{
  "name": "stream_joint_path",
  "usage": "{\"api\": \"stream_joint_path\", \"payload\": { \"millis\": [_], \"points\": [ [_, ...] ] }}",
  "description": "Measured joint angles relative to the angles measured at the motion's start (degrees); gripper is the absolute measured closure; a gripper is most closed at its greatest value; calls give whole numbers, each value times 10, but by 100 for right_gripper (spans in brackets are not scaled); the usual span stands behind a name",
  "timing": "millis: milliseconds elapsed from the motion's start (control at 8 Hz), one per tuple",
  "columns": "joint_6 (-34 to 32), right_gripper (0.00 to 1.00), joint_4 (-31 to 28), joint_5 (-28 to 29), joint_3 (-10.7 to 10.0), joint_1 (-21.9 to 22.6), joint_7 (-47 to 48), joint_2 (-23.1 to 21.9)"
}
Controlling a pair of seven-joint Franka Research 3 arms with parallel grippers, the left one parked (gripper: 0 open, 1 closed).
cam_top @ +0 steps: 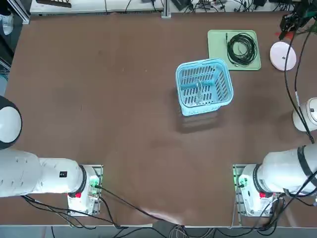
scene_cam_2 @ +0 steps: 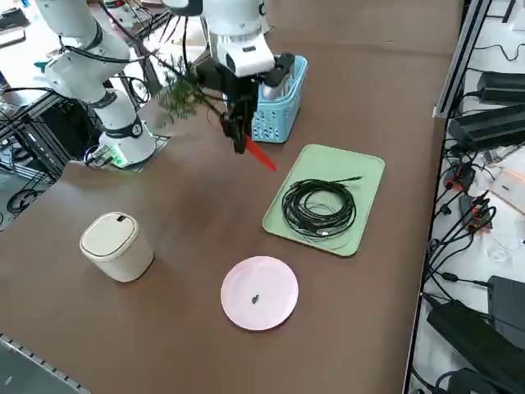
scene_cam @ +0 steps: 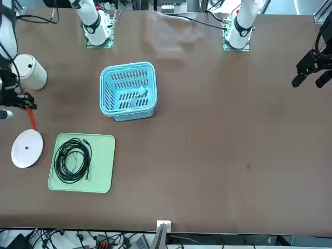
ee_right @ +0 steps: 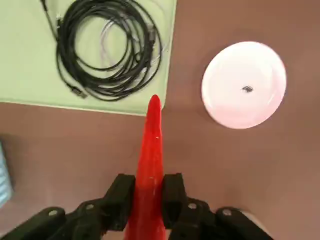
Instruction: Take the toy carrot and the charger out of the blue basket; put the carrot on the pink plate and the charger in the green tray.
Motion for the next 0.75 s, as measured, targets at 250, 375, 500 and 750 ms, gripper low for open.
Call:
{"api": "stream_joint_path", "payload": {
  "millis": [250, 375, 500, 750],
  "points": [
    [108, 67, 0, -3, 0, -51, -78, 51],
    [167, 67, 0, -3, 0, -78, -118, 82],
    [215, 67, 1, -3, 0, -99, -144, 114],
    [289, 67, 3, -3, 0, -118, -170, 163]
  ]
}}
